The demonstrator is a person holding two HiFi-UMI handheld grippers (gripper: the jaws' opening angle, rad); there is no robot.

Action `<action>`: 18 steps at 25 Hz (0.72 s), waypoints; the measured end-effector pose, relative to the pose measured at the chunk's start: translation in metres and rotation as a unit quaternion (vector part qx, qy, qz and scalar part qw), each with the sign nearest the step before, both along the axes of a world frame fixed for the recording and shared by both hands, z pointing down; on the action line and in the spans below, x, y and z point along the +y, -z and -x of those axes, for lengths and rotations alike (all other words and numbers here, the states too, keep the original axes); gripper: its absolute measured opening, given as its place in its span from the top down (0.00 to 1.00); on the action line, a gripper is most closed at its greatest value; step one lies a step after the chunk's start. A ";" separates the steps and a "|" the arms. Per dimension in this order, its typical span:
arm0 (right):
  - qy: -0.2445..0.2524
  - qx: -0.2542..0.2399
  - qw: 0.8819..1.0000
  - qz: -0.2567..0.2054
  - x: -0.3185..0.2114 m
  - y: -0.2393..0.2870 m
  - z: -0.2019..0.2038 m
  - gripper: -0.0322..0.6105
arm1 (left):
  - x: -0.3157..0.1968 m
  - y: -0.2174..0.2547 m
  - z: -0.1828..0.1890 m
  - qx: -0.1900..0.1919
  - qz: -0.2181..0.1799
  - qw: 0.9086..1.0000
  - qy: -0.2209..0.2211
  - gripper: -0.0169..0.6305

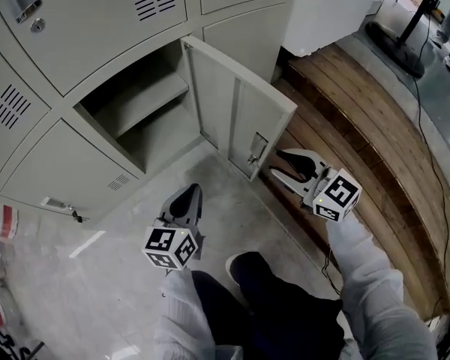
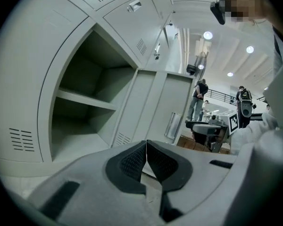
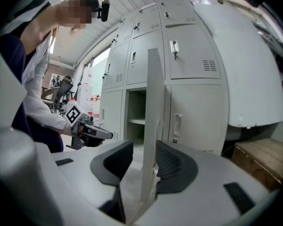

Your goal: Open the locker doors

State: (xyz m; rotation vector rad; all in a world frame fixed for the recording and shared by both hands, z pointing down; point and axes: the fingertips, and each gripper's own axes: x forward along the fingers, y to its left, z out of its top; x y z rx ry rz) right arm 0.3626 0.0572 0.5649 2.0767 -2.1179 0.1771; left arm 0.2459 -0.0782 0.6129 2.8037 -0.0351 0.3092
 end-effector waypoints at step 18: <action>0.009 -0.054 0.998 -0.040 -0.063 0.024 0.087 0.74 | -0.038 0.026 0.053 0.012 -0.031 0.996 0.078 0.96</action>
